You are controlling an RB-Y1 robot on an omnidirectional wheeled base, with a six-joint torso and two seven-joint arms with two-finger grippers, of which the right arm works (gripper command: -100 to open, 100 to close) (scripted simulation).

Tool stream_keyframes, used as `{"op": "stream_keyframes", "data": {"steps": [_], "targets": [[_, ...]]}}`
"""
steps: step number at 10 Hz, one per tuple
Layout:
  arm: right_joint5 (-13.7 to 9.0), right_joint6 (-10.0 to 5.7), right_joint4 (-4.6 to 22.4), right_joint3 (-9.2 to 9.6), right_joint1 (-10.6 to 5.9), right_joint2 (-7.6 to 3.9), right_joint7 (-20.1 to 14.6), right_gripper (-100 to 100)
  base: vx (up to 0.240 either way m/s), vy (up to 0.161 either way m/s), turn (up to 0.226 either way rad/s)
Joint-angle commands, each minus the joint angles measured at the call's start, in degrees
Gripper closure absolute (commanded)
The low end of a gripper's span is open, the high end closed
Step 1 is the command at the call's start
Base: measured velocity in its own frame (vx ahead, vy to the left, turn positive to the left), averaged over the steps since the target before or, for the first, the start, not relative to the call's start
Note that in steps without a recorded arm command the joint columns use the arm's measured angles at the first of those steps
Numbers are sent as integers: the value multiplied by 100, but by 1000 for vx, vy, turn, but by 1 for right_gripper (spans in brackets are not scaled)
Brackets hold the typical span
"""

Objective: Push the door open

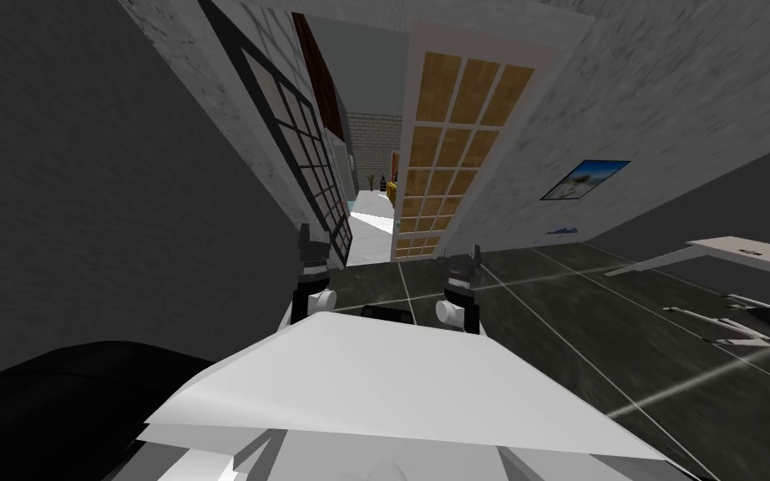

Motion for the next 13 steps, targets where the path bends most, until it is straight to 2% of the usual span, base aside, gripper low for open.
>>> {"op": "stream_keyframes", "data": {"steps": [1,13], "targets": [[-119,-76,224,23,-53,-24,-180,-100,89,-17,159],[-1127,-605,2113,147,-625,-164,-1577,-100,93,-34,196]]}}
